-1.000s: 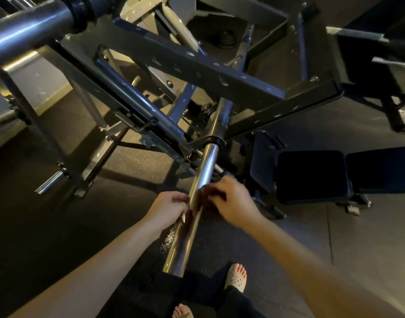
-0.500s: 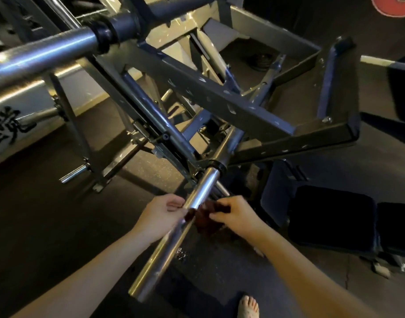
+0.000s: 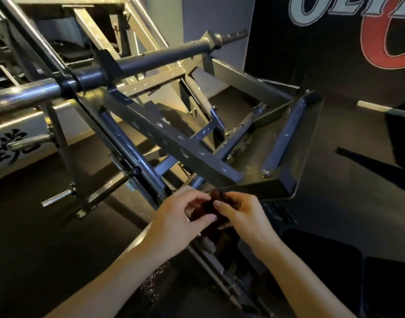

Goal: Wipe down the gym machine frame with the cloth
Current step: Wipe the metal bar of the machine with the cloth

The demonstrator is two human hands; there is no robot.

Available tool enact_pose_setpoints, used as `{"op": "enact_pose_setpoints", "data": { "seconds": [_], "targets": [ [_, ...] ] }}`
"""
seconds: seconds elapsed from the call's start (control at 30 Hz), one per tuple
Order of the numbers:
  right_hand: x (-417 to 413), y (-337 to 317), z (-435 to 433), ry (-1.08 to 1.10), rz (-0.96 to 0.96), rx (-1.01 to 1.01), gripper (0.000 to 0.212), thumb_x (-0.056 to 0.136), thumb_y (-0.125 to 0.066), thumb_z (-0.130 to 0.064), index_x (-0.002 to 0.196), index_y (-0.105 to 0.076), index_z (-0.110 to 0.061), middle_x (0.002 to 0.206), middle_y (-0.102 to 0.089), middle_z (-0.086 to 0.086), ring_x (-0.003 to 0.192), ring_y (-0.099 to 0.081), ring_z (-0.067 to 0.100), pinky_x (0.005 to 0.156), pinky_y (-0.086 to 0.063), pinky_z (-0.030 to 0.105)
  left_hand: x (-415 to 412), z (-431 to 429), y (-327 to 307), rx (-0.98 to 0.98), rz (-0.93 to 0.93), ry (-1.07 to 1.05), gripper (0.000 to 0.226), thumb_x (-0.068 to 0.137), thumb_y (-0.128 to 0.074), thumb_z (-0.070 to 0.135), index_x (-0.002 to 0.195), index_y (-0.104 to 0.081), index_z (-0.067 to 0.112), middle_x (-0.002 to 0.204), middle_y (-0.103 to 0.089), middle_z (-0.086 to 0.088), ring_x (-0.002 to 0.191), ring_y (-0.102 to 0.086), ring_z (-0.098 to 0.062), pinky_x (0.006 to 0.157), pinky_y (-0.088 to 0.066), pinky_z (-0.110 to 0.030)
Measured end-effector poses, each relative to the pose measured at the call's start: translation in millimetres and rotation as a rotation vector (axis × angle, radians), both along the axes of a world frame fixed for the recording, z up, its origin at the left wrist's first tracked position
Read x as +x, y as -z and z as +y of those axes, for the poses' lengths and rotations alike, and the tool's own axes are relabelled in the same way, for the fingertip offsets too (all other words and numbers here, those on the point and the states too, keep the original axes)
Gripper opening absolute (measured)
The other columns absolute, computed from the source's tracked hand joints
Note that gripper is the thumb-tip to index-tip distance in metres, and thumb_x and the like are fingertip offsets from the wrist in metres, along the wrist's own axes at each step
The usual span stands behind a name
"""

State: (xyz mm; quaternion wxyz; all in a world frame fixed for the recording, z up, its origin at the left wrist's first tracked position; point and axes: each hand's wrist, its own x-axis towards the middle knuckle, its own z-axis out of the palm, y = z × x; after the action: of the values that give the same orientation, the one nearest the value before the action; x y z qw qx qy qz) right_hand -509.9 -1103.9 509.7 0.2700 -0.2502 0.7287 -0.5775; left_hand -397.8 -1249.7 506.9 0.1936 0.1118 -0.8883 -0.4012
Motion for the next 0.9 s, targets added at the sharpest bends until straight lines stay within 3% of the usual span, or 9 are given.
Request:
{"op": "enact_pose_setpoints", "data": {
  "seconds": [0.2,0.3,0.37,0.47,0.53,0.67,0.8,0.9],
  "targets": [
    [-50.2,-47.1,2.4,0.091,0.456,0.148,0.025,0.093,-0.07,-0.024,0.115,-0.063,-0.034,0.113,-0.067,-0.015,0.105,-0.062,-0.001,0.084,-0.053,0.02,-41.3,-11.5,-1.4,0.032,0.089,-0.078,0.023,0.087,-0.073,0.032,0.11,-0.07,0.029,0.102,-0.064,0.021,0.101,-0.062,0.002,0.09,-0.053,-0.02],
    [-79.8,-80.1,-14.4,0.008,0.723,0.302,0.029,0.098,-0.064,-0.024,0.126,-0.061,-0.033,0.116,-0.056,-0.018,0.1,-0.053,-0.004,0.081,-0.041,0.013,-61.8,-34.9,6.1,-0.056,0.106,-0.185,0.024,0.087,-0.077,0.029,0.109,-0.067,0.033,0.104,-0.061,0.023,0.102,-0.059,0.003,0.093,-0.05,-0.022],
    [-102.2,-92.6,-32.1,-0.11,0.895,0.485,0.03,0.099,-0.062,-0.023,0.129,-0.062,-0.029,0.119,-0.055,-0.011,0.105,-0.053,0.003,0.084,-0.041,0.017,-76.2,-54.0,11.4,-0.179,0.119,-0.215,0.032,0.085,-0.079,0.03,0.114,-0.066,0.032,0.108,-0.058,0.022,0.107,-0.054,0.002,0.097,-0.048,-0.027],
    [-126.2,-90.1,-57.1,-0.398,0.843,0.849,0.029,0.099,-0.063,-0.028,0.128,-0.062,-0.029,0.119,-0.063,-0.006,0.105,-0.058,0.008,0.089,-0.045,0.025,-94.9,-82.7,15.9,-0.277,0.1,-0.261,0.043,0.082,-0.079,0.035,0.121,-0.066,0.024,0.116,-0.058,0.014,0.115,-0.049,-0.006,0.104,-0.044,-0.037],
    [-134.3,-76.3,-63.5,-0.516,0.725,0.932,0.026,0.097,-0.065,-0.031,0.123,-0.064,-0.029,0.113,-0.067,-0.008,0.105,-0.063,0.008,0.093,-0.05,0.028,-103.7,-97.7,18.9,-0.291,0.112,-0.273,0.046,0.08,-0.08,0.038,0.122,-0.067,0.022,0.119,-0.058,0.011,0.12,-0.048,-0.01,0.108,-0.041,-0.039],
    [-146.2,-46.1,-70.3,-0.409,0.723,0.743,0.024,0.094,-0.07,-0.031,0.116,-0.062,-0.035,0.113,-0.065,-0.013,0.108,-0.06,0.004,0.1,-0.051,0.032,-111.7,-115.8,27.5,-0.324,0.15,-0.301,0.055,0.079,-0.083,0.04,0.127,-0.066,0.021,0.129,-0.056,0.008,0.129,-0.045,-0.016,0.11,-0.029,-0.032],
    [-145.8,-33.3,-95.9,-0.296,0.707,0.547,0.024,0.096,-0.068,-0.032,0.118,-0.061,-0.036,0.115,-0.064,-0.015,0.111,-0.058,0.004,0.098,-0.047,0.027,-115.7,-124.0,34.7,-0.307,0.181,-0.322,0.068,0.077,-0.084,0.042,0.135,-0.06,0.019,0.14,-0.051,0.003,0.137,-0.039,-0.021,0.115,-0.027,-0.04],
    [-155.9,-38.8,-80.3,-0.373,0.63,0.678,0.015,0.095,-0.069,-0.031,0.107,-0.063,-0.036,0.111,-0.064,-0.016,0.108,-0.059,0.001,0.098,-0.048,0.029,-116.0,-128.2,37.1,-0.303,0.141,-0.357,0.077,0.075,-0.085,0.046,0.141,-0.054,0.02,0.149,-0.044,0.002,0.143,-0.033,-0.023,0.118,-0.025,-0.045]
  ]
}}
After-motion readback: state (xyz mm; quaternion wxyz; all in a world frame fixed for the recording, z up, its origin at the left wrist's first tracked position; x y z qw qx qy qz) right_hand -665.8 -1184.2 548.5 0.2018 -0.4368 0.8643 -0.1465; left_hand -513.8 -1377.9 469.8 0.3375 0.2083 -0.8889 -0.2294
